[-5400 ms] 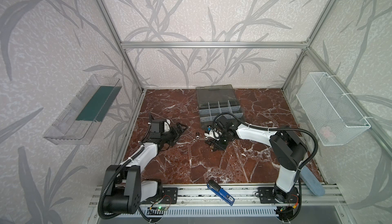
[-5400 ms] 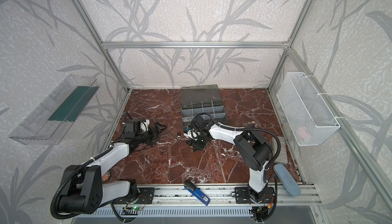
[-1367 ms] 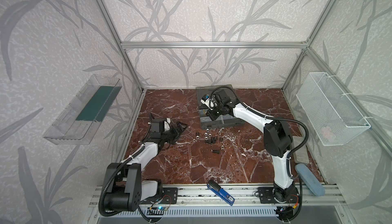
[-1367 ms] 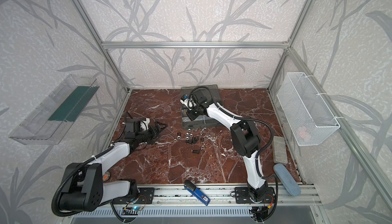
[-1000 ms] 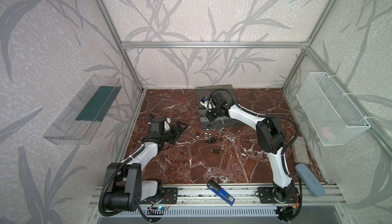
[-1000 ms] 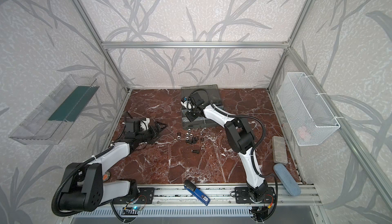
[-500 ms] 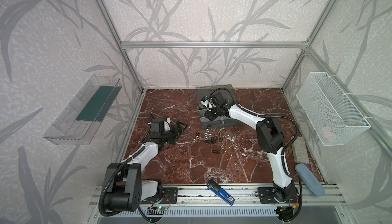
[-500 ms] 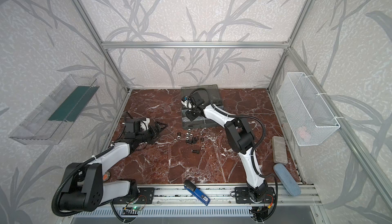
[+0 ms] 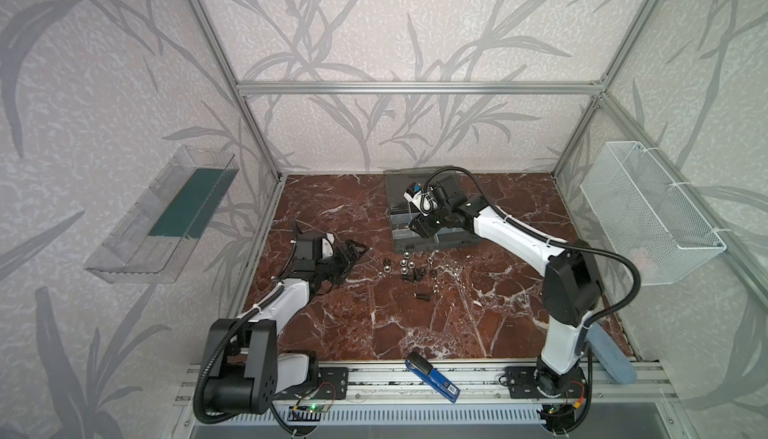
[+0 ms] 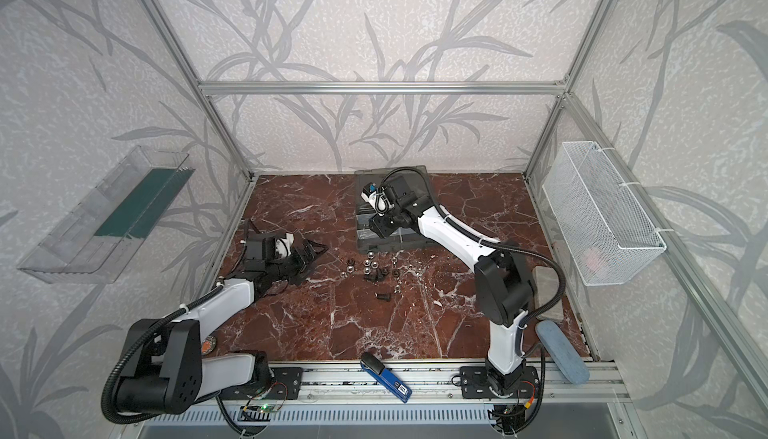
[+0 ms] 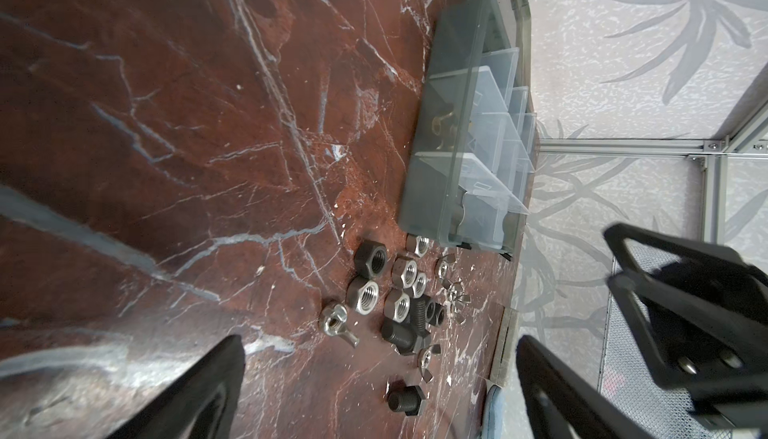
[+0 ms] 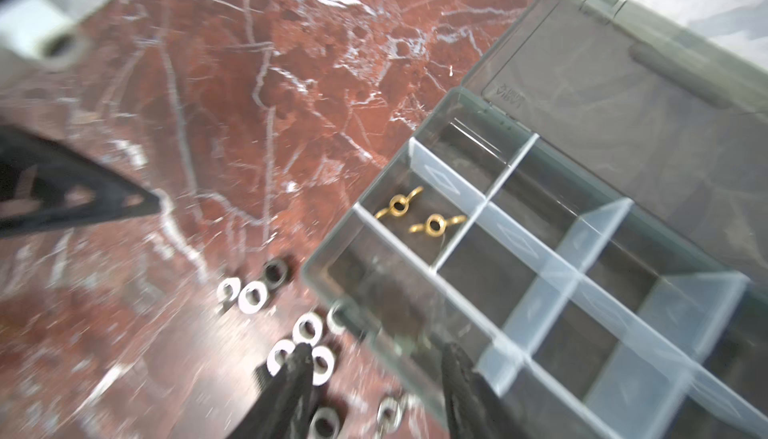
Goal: Sort the screws and nuts into containers
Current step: 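Move the right gripper back over the pile of nuts and bolts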
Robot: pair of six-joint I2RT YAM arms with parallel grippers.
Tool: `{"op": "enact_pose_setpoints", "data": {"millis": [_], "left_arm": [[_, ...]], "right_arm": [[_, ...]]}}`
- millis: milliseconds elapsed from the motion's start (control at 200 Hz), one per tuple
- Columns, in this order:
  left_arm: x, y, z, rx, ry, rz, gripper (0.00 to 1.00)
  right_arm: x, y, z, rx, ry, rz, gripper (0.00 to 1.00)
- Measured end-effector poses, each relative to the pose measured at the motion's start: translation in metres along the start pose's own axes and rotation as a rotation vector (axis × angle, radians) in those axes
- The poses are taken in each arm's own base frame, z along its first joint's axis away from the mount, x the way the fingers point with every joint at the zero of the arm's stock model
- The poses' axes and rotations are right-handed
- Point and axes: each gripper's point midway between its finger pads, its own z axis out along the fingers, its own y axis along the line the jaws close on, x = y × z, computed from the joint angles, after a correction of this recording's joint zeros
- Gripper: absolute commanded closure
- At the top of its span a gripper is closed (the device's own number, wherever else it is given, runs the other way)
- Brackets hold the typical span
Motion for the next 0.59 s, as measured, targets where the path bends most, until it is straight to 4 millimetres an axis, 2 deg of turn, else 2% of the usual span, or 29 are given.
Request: {"op": "enact_pose_setpoints", "data": {"millis": [100,210,375,460,595], "left_arm": [[0.001,0.001,0.0,-0.012,0.001,-0.003,0.0],[0.001,0.002,-0.001,-0.03,0.0,0.003,0.0],[0.002,0.002,-0.001,-0.062,-0.002,0.022,0.0],[0.004,0.004,-0.002,-0.088,-0.004,0.034,0.01],[0.007,0.005,-0.003,-0.131,-0.003,0.057,0.01]], "right_arm": [[0.01,0.012,-0.031,-0.016,-0.015,0.019,0.45],[0.048,0.025,-0.048,-0.028,0.039,0.06,0.4],[0.113,0.039,-0.051,-0.018,0.173,0.14,0.39],[0.139,0.043,-0.051,-0.009,0.227,0.182,0.38],[0.165,0.042,-0.05,0.017,0.275,0.253,0.38]]}}
